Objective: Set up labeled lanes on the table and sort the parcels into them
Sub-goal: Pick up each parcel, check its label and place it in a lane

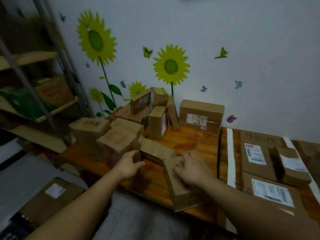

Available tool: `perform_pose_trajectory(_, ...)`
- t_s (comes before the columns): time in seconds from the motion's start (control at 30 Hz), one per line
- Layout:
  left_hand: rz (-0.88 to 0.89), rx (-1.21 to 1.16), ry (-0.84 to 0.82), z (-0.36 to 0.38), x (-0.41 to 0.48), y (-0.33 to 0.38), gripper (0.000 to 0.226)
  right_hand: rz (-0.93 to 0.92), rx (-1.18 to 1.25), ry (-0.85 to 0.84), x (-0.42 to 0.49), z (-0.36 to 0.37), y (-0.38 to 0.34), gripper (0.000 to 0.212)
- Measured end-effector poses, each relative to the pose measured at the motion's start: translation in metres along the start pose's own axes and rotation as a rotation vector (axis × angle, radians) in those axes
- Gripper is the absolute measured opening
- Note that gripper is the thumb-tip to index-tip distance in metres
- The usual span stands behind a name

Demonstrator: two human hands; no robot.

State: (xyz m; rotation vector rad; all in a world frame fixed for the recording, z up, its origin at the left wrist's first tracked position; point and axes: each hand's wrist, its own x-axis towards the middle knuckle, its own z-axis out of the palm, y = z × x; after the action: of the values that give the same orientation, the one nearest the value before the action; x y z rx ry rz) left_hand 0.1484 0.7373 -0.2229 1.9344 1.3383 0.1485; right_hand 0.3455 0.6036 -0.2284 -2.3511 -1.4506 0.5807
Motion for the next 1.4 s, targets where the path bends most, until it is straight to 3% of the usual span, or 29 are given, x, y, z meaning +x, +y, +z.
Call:
perform_pose_trajectory(0.23,0.059,0.037,0.036,0.0,0.061,0.015,0.056,-0.057,-0.092,-0.103,0.096,0.029,-0.031,0.067)
perform_pose_trajectory(0.4,0.122,0.161,0.03,0.0,0.111,0.036,0.052,-0.121,-0.283,-0.293,0.169,0.056,-0.035,0.097)
perform_pose_trajectory(0.5,0.11,0.161,0.018,-0.003,0.139,0.045,0.052,-0.116,-0.325,-0.371,0.192,0.057,-0.03,0.104)
perform_pose_trajectory(0.67,0.055,0.148,0.017,-0.007,0.164,0.046,0.058,-0.081,-0.155,-0.384,0.207,0.04,-0.025,0.086)
perform_pose_trajectory(0.83,0.063,0.08,-0.004,-0.009,0.171,0.045,0.083,-0.002,0.011,-0.257,0.201,0.011,-0.007,0.068)
perform_pose_trajectory(1.0,0.013,-0.219,-0.027,-0.009,0.172,0.05,0.114,0.016,0.187,-0.08,0.173,-0.025,-0.01,0.078)
perform_pose_trajectory(1.17,-0.049,-0.634,-0.021,-0.017,0.158,0.056,0.123,0.032,0.439,0.153,0.133,-0.05,-0.026,0.078)
perform_pose_trajectory(1.3,-0.051,-0.851,-0.292,-0.019,0.119,0.061,0.083,0.075,0.755,0.2,0.097,-0.054,-0.045,0.071)
perform_pose_trajectory(1.4,0.016,-1.015,-0.287,-0.023,0.092,0.069,0.06,0.084,0.873,0.175,0.074,-0.054,-0.061,0.054)
